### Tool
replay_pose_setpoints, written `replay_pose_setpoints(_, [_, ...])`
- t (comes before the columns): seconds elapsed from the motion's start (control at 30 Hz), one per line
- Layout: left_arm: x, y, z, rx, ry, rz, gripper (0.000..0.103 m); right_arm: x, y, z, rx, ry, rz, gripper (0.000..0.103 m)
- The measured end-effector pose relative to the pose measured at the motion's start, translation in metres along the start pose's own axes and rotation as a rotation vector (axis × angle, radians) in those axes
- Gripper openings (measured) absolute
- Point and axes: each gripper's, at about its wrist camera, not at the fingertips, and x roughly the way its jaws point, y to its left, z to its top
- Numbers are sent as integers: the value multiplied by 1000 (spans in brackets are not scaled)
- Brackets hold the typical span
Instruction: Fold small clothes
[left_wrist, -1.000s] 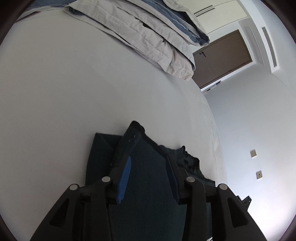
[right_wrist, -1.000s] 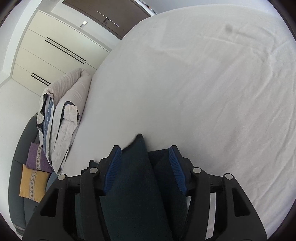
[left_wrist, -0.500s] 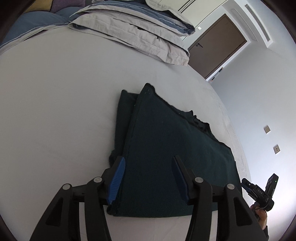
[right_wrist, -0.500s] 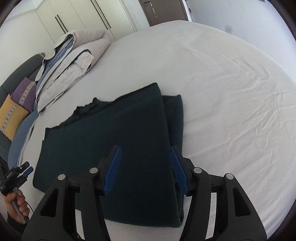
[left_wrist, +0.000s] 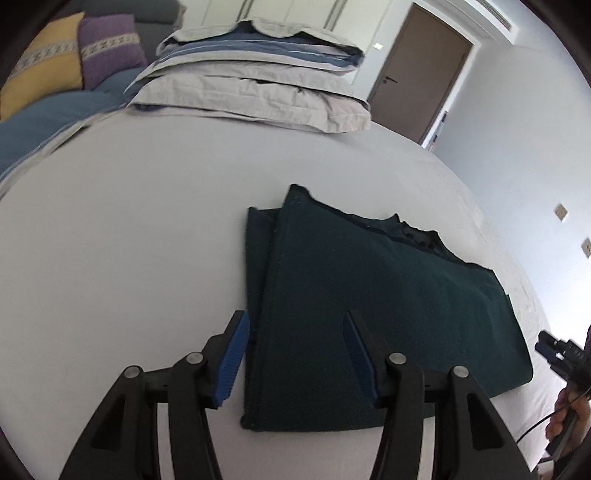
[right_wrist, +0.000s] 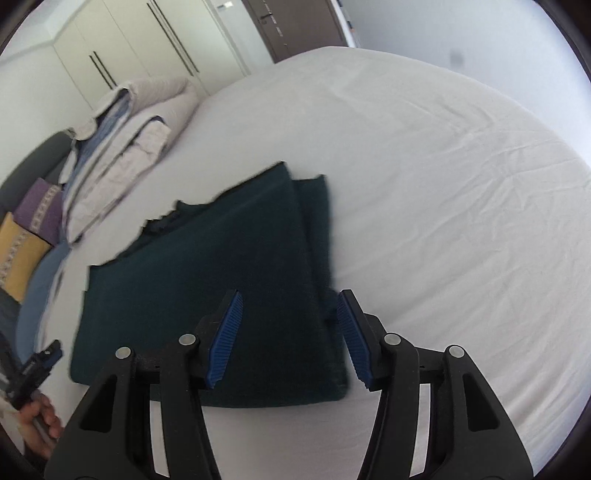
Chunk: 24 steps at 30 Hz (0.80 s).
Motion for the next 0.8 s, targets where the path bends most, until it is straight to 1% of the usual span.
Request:
replay_pose_setpoints(0.1, [19,-37,4,93,20,-6,55,26,44,-9,8,96,231,52])
replay_pose_setpoints(0.17, [39,-58,0,157,54,19,55,52,67,-19,51,167,377,52])
replay_pose_setpoints(0.2, [47,-64,-3,179,65,36,55,67,76,-26,75,211,436,52])
replay_pose_setpoints(0.27, [61,-70,-16,209,107,60,55,95,91,-44,115,287,494,52])
replay_pose_setpoints(0.3, [64,-71,-23,213,113,71,56,108,94,-55,130,327,505,52])
replay_pose_setpoints(0.33, [63,-71,-29,226,98,85,57,120,97,-61,133,356,511,52])
replay_pose_setpoints(0.37, [62,-70,-35,246,88,94,57,128,97,-70,128,362,506,46])
replay_pose_setpoints(0.4, [61,-69,-39,263,83,100,57,128,92,-74,128,347,499,33])
replay_pose_setpoints(0.43, [60,-67,-42,268,80,98,59,128,85,-76,145,346,504,29])
replay_pose_setpoints(0.47, [59,-64,-44,269,82,94,59,127,72,-76,190,340,521,24])
replay_pose_setpoints(0.53, [58,-59,-45,267,87,85,59,124,49,-76,256,297,499,21])
replay_pose_setpoints(0.6, [57,-58,-47,272,91,90,59,111,21,-72,290,231,440,17])
replay_pose_setpoints(0.7, [49,-60,-49,265,93,116,58,77,-27,-70,396,119,341,16])
replay_pose_setpoints(0.73, [43,-63,-49,250,93,112,56,67,-37,-70,437,89,327,17])
replay_pose_setpoints(0.77, [37,-67,-49,234,91,87,56,57,-41,-72,463,63,331,22])
replay_pose_setpoints(0.8, [32,-71,-50,211,91,35,56,50,-37,-74,462,48,346,22])
